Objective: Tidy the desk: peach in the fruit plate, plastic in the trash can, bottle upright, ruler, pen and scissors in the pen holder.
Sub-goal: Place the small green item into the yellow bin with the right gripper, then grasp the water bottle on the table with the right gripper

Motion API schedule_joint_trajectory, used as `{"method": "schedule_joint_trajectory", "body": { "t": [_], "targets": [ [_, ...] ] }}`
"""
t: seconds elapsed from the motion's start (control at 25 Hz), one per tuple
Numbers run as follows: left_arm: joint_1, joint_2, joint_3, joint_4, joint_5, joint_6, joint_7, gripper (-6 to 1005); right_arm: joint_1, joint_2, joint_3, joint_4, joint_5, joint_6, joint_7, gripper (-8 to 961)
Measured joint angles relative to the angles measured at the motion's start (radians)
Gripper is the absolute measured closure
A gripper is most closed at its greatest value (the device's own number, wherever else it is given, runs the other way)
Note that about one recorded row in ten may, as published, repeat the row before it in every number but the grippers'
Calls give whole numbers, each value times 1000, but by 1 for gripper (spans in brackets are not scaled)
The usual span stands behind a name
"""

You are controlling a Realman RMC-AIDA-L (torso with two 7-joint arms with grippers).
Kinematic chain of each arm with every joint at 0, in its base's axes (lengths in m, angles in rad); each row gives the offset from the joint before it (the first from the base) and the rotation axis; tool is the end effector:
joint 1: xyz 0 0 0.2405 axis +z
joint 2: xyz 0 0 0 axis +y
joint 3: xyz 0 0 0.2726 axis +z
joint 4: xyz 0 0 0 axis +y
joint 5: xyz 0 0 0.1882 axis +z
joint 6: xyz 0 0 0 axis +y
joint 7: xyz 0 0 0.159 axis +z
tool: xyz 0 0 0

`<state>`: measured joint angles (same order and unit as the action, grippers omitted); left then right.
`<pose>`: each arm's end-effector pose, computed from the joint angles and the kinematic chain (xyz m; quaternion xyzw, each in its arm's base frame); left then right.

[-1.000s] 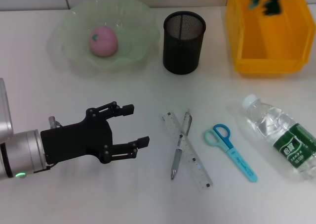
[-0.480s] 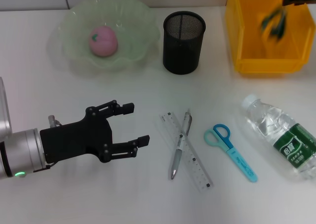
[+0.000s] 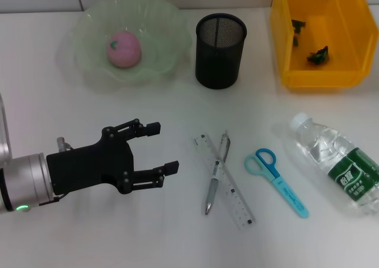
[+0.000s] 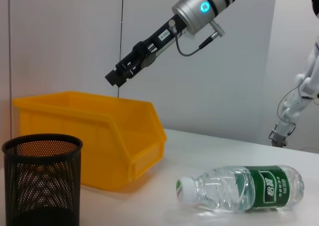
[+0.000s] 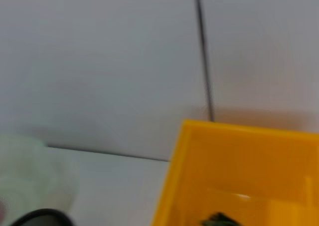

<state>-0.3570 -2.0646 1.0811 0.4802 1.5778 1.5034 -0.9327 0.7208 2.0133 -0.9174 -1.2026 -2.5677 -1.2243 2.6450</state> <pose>-0.2736 0.2673 -0.0582 -0.9404 -0.1145 -0.2863 0.1437 0.2111 0.4422 0.0773 -0.8106 0.4486 0.0594 0.3718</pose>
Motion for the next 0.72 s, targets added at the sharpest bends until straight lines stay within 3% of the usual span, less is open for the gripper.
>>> {"method": "schedule_joint_trajectory", "body": {
  "t": [0.12, 0.2, 0.24, 0.4, 0.72],
  "targets": [
    [2, 0, -2, 1, -2, 6, 0, 155, -31, 24, 7, -99, 85, -60, -67, 257],
    [6, 0, -3, 9, -2, 7, 0, 155, -67, 35, 13, -150, 211, -87, -139, 255],
    [8, 0, -3, 15, -2, 7, 0, 155, -117, 38, 12, -178, 356, -105, -215, 253],
    [13, 0, -10, 23, -2, 18, -1, 155, -184, 40, 13, -185, 544, -132, -332, 250],
    [13, 0, -43, 23, -4, 63, -3, 156, -341, 51, 17, -41, 865, -261, -710, 251]
  ]
}}
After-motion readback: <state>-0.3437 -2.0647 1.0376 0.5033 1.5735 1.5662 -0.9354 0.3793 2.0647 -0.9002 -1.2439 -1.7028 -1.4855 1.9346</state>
